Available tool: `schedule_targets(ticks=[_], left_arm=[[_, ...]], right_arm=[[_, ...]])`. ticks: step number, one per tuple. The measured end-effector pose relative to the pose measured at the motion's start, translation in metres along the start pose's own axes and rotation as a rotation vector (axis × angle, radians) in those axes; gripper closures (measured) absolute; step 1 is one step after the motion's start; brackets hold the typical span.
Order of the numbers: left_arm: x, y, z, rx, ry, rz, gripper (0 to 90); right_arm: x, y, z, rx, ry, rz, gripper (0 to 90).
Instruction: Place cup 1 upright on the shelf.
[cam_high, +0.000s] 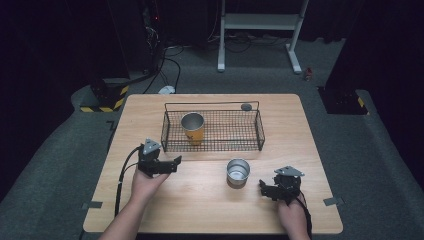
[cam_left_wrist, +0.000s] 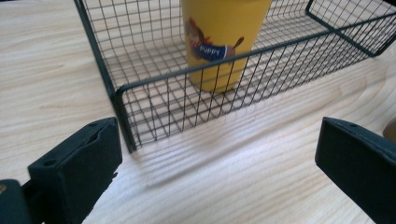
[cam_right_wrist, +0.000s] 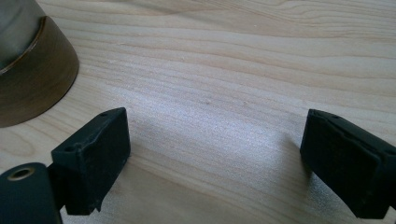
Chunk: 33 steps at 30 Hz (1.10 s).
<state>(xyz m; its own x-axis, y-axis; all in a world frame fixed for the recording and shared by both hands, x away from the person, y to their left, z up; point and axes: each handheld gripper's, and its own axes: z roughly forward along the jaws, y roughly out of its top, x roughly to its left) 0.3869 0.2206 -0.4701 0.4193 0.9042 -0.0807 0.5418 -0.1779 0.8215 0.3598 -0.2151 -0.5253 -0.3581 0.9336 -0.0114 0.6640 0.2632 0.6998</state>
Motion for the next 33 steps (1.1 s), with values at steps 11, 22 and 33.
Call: schedule_targets(ticks=[11,22,33], left_arm=[[0.009,-0.023,-0.011,0.034,-0.015,-0.01,1.1],[0.017,-0.052,-0.018,0.113,-0.005,0.022,2.3],[0.017,-0.077,-0.023,0.199,0.005,0.062,2.6]], right_arm=[[0.0,0.0,0.0,0.0,0.0,0.0,8.3],[0.0,0.0,0.0,0.0,0.0,0.0,8.3],[0.001,0.0,-0.001,0.003,0.003,0.002,8.3]])
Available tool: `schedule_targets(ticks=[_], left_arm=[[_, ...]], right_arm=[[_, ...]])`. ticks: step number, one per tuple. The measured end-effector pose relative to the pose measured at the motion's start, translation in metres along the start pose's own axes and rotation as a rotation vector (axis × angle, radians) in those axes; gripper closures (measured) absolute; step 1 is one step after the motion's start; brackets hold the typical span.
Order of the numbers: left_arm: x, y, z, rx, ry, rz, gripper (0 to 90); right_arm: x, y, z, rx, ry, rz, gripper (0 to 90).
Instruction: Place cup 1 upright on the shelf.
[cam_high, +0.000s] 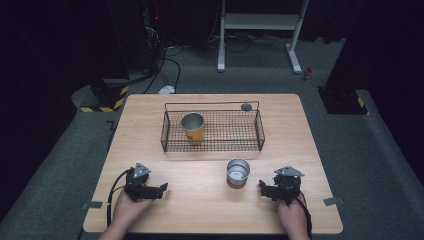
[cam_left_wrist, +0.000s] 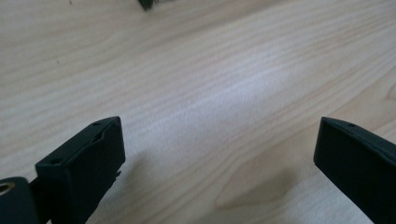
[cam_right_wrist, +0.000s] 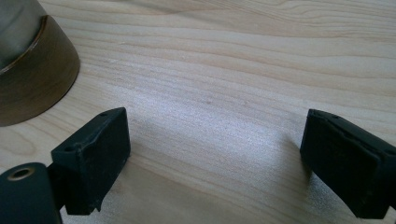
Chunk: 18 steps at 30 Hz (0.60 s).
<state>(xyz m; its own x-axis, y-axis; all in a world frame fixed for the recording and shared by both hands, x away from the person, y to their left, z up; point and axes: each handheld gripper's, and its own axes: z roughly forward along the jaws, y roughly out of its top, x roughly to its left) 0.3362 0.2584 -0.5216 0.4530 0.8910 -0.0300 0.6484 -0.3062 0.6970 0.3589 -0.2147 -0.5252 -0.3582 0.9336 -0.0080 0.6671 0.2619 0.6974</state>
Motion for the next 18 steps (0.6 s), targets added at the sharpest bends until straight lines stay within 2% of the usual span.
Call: schedule_targets(ticks=[3,7,11,13,15,18], left_arm=[[-0.002,-0.005,0.0,0.013,-0.001,-0.003,1.9],[-0.005,-0.01,-0.001,0.002,0.007,0.01,1.5],[-0.009,-0.014,-0.003,-0.014,0.033,0.023,2.0],[-0.011,-0.015,-0.004,-0.021,0.047,0.042,2.2],[-0.01,-0.015,-0.003,-0.019,0.049,0.039,1.6],[-0.009,-0.016,-0.003,-0.02,0.043,0.014,0.5]], right_arm=[[0.001,-0.001,-0.001,0.002,0.004,-0.005,8.3],[0.001,-0.001,-0.001,-0.002,0.008,-0.013,8.3],[0.003,-0.002,-0.002,-0.001,0.014,-0.027,9.1],[0.005,-0.003,-0.003,0.0,0.021,-0.028,9.1],[0.005,-0.003,-0.003,-0.003,0.024,-0.039,9.9],[0.005,-0.003,-0.004,-0.006,0.027,-0.045,11.4]])
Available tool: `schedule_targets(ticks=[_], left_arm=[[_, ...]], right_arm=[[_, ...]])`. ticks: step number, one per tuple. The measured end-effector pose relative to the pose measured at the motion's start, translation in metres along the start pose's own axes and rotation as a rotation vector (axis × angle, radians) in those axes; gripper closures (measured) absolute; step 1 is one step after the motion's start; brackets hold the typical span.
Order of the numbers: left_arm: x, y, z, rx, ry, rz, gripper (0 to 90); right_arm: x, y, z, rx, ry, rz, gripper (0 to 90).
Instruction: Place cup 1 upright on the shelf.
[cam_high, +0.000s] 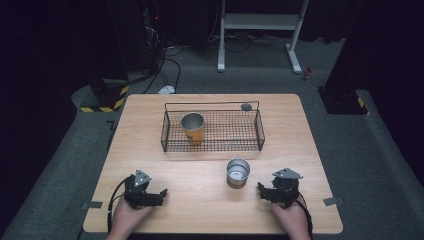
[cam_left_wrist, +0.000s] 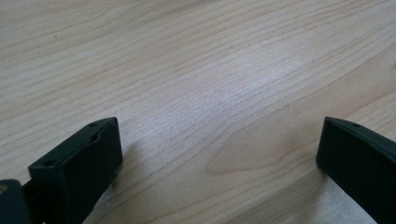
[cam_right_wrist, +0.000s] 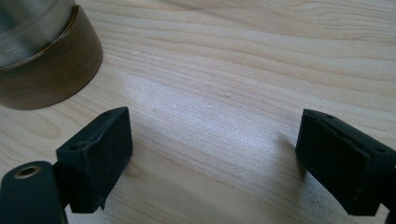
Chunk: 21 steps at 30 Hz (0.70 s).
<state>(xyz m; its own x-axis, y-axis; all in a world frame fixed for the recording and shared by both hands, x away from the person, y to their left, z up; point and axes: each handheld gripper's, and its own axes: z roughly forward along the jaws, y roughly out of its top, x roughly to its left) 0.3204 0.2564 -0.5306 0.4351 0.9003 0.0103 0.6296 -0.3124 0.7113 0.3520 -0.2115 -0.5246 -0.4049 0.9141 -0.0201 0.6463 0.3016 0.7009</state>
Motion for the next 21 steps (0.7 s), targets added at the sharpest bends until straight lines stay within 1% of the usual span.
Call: schedule_targets(ticks=[4,7,8,11,13,15,17,21], left_arm=[[-0.002,0.0,0.0,-0.002,0.007,-0.006,0.7],[-0.002,0.001,0.001,0.0,0.002,-0.007,0.4],[-0.002,0.001,0.001,-0.001,0.003,-0.006,0.3],[-0.003,0.001,0.001,-0.004,0.012,0.008,0.3],[-0.003,0.001,0.001,0.0,0.008,0.003,0.5],[-0.003,0.001,0.001,0.0,0.012,-0.001,0.5],[-0.005,0.002,0.001,0.0,0.021,0.008,0.5],[-0.005,0.002,0.001,0.002,0.02,-0.005,0.4]], right_arm=[[0.002,-0.001,-0.003,-0.007,0.003,-0.012,12.4],[0.003,-0.001,-0.007,-0.022,0.017,-0.014,12.4],[0.004,0.0,-0.009,-0.028,0.018,-0.009,12.5],[0.004,0.0,-0.013,-0.047,0.026,-0.015,12.5],[0.006,0.0,-0.015,-0.052,0.035,-0.015,12.5],[0.007,0.0,-0.017,-0.056,0.042,-0.022,12.5],[0.008,0.001,-0.019,-0.063,0.051,-0.03,12.4],[0.012,0.001,-0.022,-0.078,0.063,-0.03,12.5]])
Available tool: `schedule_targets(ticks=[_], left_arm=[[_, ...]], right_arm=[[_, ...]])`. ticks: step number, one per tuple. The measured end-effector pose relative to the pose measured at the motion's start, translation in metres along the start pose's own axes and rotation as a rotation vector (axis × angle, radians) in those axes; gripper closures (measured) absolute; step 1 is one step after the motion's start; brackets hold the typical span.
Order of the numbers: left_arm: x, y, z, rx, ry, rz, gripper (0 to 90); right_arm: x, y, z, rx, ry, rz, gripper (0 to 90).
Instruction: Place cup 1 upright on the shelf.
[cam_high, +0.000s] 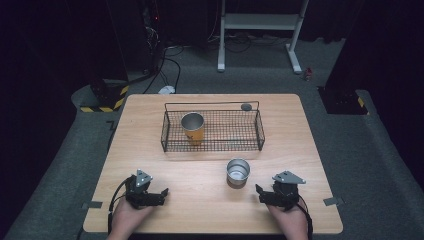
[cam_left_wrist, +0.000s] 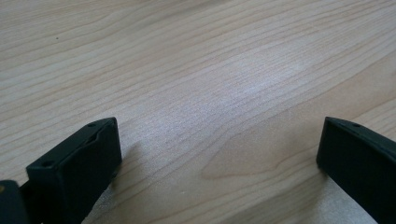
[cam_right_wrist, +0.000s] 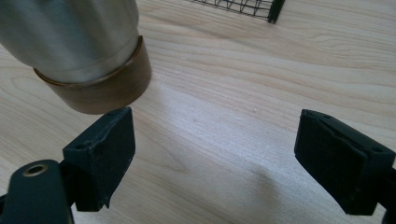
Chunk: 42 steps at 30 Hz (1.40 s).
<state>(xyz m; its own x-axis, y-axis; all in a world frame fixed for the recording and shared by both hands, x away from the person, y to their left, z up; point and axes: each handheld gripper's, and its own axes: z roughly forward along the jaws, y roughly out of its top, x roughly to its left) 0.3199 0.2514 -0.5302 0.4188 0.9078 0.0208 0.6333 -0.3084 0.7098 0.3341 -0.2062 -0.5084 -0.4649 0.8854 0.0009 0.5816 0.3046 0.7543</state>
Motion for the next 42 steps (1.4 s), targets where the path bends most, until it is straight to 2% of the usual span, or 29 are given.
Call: schedule_targets(ticks=[8,16,23,32,42], left_arm=[[-0.003,0.001,0.001,0.0,0.002,0.001,0.7],[-0.004,0.002,0.002,0.001,-0.002,-0.001,0.7],[-0.005,0.004,0.004,-0.002,-0.005,-0.017,0.3],[-0.005,0.004,0.005,-0.001,-0.002,-0.022,0.2],[-0.005,0.004,0.005,0.0,-0.001,-0.024,0.3]], right_arm=[[0.009,0.003,-0.002,-0.021,0.019,0.001,12.5],[0.018,0.005,-0.002,-0.039,0.053,-0.016,12.5],[0.028,0.009,-0.001,-0.058,0.074,-0.038,12.5],[0.041,0.017,0.004,-0.075,0.11,-0.058,10.5],[0.048,0.025,0.015,-0.086,0.124,-0.07,9.9]])
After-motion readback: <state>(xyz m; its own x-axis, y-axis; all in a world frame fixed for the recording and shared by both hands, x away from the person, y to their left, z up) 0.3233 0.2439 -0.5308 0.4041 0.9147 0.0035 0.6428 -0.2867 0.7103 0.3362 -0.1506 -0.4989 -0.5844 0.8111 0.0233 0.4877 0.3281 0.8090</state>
